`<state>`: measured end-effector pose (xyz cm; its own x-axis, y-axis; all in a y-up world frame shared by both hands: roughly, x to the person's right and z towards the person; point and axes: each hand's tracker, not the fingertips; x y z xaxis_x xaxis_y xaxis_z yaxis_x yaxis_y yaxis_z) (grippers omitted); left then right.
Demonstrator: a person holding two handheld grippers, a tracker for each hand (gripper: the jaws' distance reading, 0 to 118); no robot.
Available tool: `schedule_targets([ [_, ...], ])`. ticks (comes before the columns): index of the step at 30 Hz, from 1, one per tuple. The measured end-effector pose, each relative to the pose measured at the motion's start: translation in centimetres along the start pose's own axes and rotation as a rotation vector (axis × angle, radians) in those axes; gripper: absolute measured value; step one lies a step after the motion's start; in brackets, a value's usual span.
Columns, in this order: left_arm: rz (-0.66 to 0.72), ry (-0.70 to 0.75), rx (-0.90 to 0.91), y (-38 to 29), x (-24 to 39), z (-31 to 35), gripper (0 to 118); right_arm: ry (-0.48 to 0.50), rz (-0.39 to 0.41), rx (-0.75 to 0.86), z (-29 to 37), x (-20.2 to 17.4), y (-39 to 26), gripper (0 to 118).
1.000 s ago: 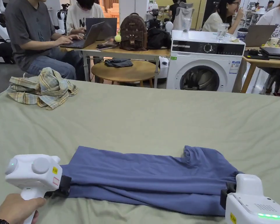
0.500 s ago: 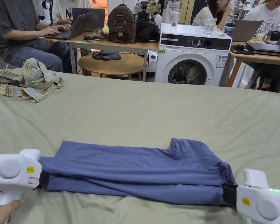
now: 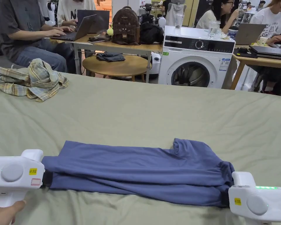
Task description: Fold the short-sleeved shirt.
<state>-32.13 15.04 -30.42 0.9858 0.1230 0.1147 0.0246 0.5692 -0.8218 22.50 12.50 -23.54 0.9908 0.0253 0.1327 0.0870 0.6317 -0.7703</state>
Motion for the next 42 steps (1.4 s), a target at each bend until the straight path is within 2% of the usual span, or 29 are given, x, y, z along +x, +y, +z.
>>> schedule_targets([
  [8,-0.007,-0.025,0.021,-1.4,-0.5,3.2,2,-0.033,0.022,0.042,6.3,-0.3,-1.3,7],
  [14,0.009,-0.055,-0.003,-4.8,-1.4,5.7,2,-0.044,0.038,-0.012,9.4,-0.2,-4.0,7],
  [19,0.025,-0.059,-0.048,-7.5,-2.1,5.4,2,-0.058,0.064,-0.117,8.6,-0.4,-6.8,7],
  [28,0.012,-0.032,-0.087,-8.5,-1.6,2.8,2,-0.071,0.043,-0.119,4.9,-0.4,-8.5,8],
  [30,0.019,-0.034,-0.084,-8.4,-1.6,3.1,2,-0.076,0.045,-0.118,5.2,-0.6,-8.4,16],
  [32,0.029,-0.034,-0.077,-7.9,-1.2,3.9,5,-0.101,0.028,-0.096,6.5,-0.8,-7.7,41],
  [33,0.029,-0.032,-0.076,-7.6,-1.0,4.3,11,-0.12,0.023,-0.069,7.1,-1.0,-7.4,51],
  [34,0.028,-0.029,-0.065,-7.4,-0.7,4.7,24,-0.125,0.018,-0.034,7.9,-1.1,-6.8,54],
  [35,0.022,-0.029,-0.05,-7.0,-0.4,5.3,31,-0.121,0.013,-0.004,8.6,-1.3,-6.3,54],
  [38,-0.001,-0.044,0.049,-5.8,0.8,6.7,31,-0.078,0.005,0.062,10.2,-2.2,-4.7,54],
  [42,-0.017,-0.049,0.217,-4.4,2.4,8.1,31,-0.079,-0.005,0.208,10.8,-3.8,-3.1,54],
])
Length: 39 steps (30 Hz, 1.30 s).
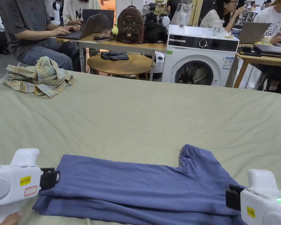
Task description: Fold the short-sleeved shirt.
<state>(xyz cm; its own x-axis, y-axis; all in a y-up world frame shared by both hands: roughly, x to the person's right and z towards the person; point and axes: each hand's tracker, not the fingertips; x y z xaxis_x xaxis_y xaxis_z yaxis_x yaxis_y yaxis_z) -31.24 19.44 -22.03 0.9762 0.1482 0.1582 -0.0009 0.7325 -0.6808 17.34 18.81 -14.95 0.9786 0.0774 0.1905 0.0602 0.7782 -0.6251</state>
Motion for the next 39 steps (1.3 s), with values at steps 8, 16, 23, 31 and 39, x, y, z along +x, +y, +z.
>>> schedule_targets([
  [8,-0.068,0.069,0.257,1.0,1.8,-1.1,0,0.025,-0.088,0.241,-0.8,-3.4,1.9,0],
  [16,-0.068,0.11,0.209,3.8,1.1,-4.8,0,0.035,-0.073,0.255,-3.5,-5.6,3.4,0],
  [23,-0.005,0.055,-0.086,9.0,-2.9,-11.8,4,0.065,-0.03,0.196,-6.0,-6.0,4.2,0],
  [31,0.083,0.073,-0.389,10.5,-4.9,-17.0,54,0.054,0.001,0.13,-7.8,-4.9,4.0,0],
  [39,-0.087,0.133,-0.404,8.8,-1.5,-17.7,30,0.033,-0.016,0.079,-9.0,-3.6,3.7,0],
])
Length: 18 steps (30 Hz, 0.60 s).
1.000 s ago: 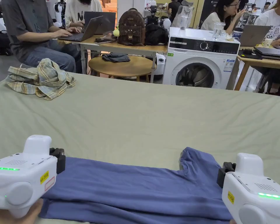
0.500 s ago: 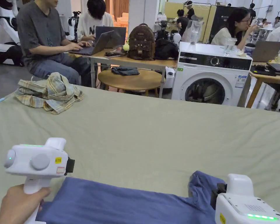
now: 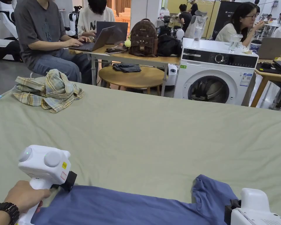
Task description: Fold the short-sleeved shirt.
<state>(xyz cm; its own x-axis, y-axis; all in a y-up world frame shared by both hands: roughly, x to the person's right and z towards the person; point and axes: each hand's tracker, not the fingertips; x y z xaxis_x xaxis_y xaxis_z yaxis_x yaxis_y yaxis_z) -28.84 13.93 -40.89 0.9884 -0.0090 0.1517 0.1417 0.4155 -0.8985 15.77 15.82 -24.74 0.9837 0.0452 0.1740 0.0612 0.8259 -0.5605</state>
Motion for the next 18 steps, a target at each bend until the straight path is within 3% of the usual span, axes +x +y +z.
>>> schedule_targets([
  [1,-0.035,-0.009,0.008,-0.3,0.9,0.0,14,0.0,-0.005,-0.004,-0.2,0.2,-0.1,0],
  [3,-0.085,0.028,0.019,-0.6,1.7,-0.1,0,-0.001,-0.017,-0.021,-0.6,0.4,0.0,0],
  [12,0.033,-0.072,0.161,-1.5,-1.1,2.6,0,0.028,-0.084,-0.109,-2.4,3.8,4.1,2],
  [15,0.05,-0.076,0.195,-2.1,-1.7,3.5,0,0.024,-0.079,-0.185,-5.0,5.3,6.1,51],
  [18,0.06,-0.104,0.222,-2.6,-2.1,4.1,0,0.021,-0.05,-0.281,-8.7,6.2,7.1,55],
])
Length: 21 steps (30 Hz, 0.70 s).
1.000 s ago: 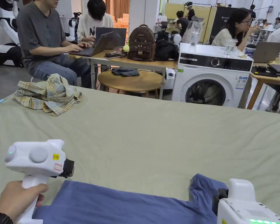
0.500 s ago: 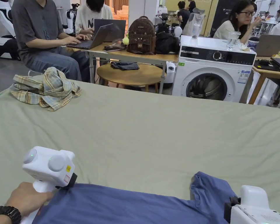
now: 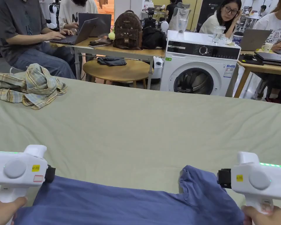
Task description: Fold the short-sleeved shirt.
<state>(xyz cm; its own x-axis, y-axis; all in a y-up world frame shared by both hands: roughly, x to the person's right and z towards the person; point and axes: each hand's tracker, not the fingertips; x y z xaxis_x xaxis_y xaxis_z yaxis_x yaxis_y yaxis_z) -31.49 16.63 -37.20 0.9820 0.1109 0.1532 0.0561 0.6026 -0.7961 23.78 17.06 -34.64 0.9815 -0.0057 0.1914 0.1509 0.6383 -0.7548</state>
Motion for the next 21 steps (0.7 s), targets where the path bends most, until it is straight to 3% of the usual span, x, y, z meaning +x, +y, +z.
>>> schedule_targets([
  [8,0.013,-0.011,0.057,-0.7,0.3,2.0,0,0.06,-0.014,-0.263,-8.4,0.3,0.5,55],
  [10,0.014,-0.012,0.064,-0.8,0.4,2.2,0,0.04,-0.008,-0.234,-8.5,-0.1,0.0,52],
  [12,0.02,-0.015,0.065,-0.9,0.4,2.0,0,0.034,-0.017,-0.208,-8.1,0.0,-0.1,37],
  [13,0.022,-0.015,0.068,-0.9,0.4,2.0,0,0.016,-0.002,-0.198,-8.0,0.0,-0.1,7],
  [14,0.02,-0.016,0.067,-0.9,0.4,1.9,0,0.006,0.019,-0.179,-7.4,0.0,-0.2,0],
  [17,0.019,-0.018,0.065,-1.0,0.4,1.6,0,0.077,-0.043,-0.165,-6.2,1.2,-0.4,0],
  [21,0.027,-0.023,0.072,-1.5,0.1,2.2,0,0.103,-0.048,-0.077,-2.4,1.9,-1.0,0],
])
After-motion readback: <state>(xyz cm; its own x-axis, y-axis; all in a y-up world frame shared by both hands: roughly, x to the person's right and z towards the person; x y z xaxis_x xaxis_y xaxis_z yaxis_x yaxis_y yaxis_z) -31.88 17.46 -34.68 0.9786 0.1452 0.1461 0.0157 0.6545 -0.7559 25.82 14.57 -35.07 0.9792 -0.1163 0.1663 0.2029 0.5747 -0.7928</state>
